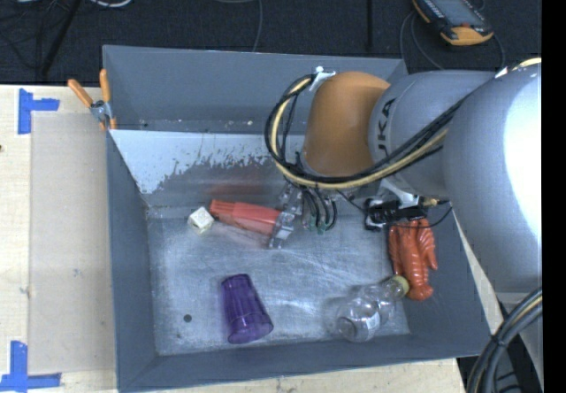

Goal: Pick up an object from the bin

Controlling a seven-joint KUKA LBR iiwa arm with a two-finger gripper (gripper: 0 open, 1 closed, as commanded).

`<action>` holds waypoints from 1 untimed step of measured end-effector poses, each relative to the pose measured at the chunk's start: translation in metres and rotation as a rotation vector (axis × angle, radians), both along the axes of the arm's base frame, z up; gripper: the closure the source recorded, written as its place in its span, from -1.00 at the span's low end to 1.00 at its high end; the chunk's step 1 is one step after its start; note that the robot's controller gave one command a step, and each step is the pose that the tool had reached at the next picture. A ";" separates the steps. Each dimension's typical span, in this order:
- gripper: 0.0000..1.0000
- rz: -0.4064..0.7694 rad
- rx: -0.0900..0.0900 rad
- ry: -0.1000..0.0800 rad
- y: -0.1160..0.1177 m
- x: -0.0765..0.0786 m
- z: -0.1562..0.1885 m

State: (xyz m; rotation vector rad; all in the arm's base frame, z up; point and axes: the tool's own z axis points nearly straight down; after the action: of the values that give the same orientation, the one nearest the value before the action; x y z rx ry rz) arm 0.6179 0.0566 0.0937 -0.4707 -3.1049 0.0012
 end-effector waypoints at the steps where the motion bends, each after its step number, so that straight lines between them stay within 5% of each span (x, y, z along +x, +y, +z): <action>1: 1.00 0.005 0.000 0.001 0.002 -0.018 0.096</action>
Offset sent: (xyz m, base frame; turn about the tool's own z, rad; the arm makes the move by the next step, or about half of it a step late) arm 0.0000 0.0000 0.0000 0.0000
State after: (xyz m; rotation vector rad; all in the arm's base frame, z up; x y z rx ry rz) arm 0.6002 0.0581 0.1897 -0.4626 -3.1054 0.0008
